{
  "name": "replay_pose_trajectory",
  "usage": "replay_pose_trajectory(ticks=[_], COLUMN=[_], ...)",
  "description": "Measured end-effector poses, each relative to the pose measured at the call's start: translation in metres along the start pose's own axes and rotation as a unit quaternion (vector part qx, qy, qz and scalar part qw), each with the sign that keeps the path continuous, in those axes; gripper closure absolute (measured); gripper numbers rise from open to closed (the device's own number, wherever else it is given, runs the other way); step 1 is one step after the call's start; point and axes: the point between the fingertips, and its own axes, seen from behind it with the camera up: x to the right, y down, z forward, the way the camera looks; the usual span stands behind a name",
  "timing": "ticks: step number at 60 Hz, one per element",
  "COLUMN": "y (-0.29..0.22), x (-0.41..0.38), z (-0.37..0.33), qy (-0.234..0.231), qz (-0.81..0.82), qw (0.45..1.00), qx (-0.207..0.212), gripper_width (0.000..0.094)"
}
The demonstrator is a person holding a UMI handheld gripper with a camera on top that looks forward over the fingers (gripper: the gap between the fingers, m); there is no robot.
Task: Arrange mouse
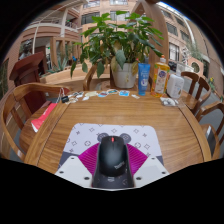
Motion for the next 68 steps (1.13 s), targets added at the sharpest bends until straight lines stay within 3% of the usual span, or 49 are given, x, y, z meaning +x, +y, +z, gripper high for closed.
replay_pose_trajectory(ticks=[8,14,15,17,21,45,68], y=[0.006,-0.005,-0.01,-0.014,-0.02,-0.014,0.011], x=[0.001,0.002,0.003,0.005,0.006,-0.008,-0.028], z=[-0.001,-0.022,-0.029,-0.04,-0.067,-0.22,-0.27], qy=[0.006,0.012,0.013,0.018,0.029,0.046,0.035], qz=[-0.007,-0.009,-0.01,-0.012,-0.012,-0.027,-0.033], qw=[1.0,1.0,1.0,1.0,0.999,0.995,0.995], qx=[-0.007,0.008,0.01,0.017,0.029,0.083,0.087], gripper_width=[0.0447,0.0086,0.0066,0.0105,0.0072,0.0081,0.0082])
